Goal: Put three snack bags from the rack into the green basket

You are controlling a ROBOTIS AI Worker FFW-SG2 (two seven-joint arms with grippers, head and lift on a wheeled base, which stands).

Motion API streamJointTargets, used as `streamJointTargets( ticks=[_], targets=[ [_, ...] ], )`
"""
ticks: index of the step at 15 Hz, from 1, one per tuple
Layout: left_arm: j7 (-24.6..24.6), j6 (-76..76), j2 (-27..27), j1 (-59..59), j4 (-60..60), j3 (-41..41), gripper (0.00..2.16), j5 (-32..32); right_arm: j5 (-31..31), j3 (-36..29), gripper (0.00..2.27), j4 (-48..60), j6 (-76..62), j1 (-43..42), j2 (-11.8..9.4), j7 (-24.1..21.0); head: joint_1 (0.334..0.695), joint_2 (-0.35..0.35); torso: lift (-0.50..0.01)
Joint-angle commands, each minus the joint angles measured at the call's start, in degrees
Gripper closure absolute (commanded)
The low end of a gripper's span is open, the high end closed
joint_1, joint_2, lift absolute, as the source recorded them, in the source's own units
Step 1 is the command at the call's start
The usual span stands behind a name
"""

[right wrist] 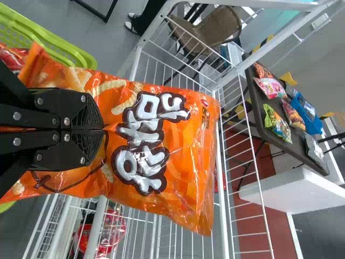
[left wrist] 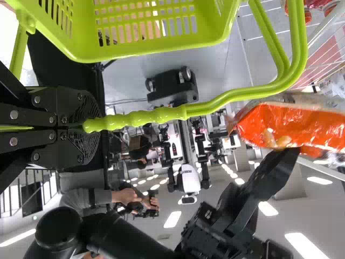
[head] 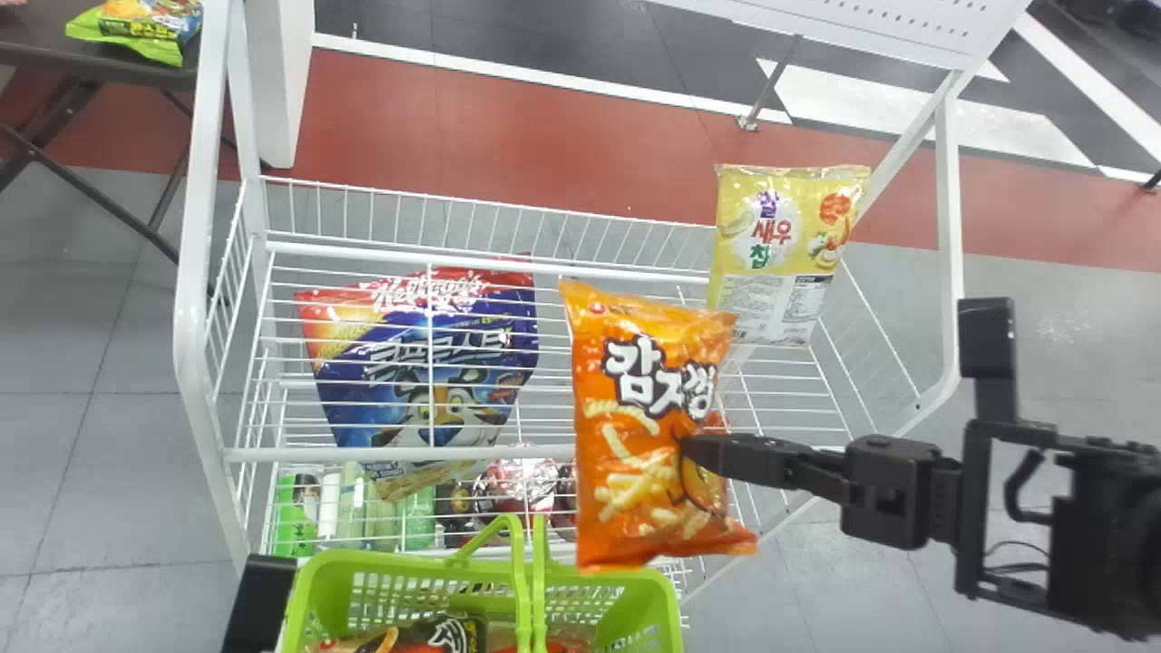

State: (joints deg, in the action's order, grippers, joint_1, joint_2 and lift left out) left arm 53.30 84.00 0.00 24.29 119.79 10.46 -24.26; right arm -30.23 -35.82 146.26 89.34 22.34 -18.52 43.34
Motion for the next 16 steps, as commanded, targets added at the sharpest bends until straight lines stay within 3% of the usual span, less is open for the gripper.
streamJointTargets(
  ticks=[1, 5, 10, 13, 16],
  targets=[
    [0.0, -0.5, -0.1, -0.1, -0.3, 0.0, 1.46, 0.0, 4.4, -0.1, 2.02, 2.2, 0.7, 3.6, -0.3, 2.1, 0.695, -0.35, 0.0],
    [0.2, -0.7, -0.1, -0.5, -0.3, -0.1, 1.46, 0.0, 9.5, 4.8, 2.02, -1.6, 0.7, 9.0, -0.1, 3.8, 0.695, -0.35, 0.0],
    [0.2, -0.7, -0.1, -1.3, -0.6, -0.1, 1.46, 0.0, 13.5, 18.1, 2.02, -6.0, 0.7, 11.9, -0.4, 3.7, 0.695, -0.35, 0.0],
    [0.4, -0.7, -0.1, -1.3, -0.8, -0.2, 1.46, 0.0, 19.0, 27.5, 2.02, -10.7, -1.8, 11.7, -0.4, 2.5, 0.695, -0.35, 0.0],
    [0.8, -0.7, -0.1, -1.3, -0.8, -0.6, 1.46, -0.2, 21.6, 32.4, 2.02, -15.8, -3.9, 11.2, -1.4, 1.8, 0.695, -0.35, 0.0]
  ],
)
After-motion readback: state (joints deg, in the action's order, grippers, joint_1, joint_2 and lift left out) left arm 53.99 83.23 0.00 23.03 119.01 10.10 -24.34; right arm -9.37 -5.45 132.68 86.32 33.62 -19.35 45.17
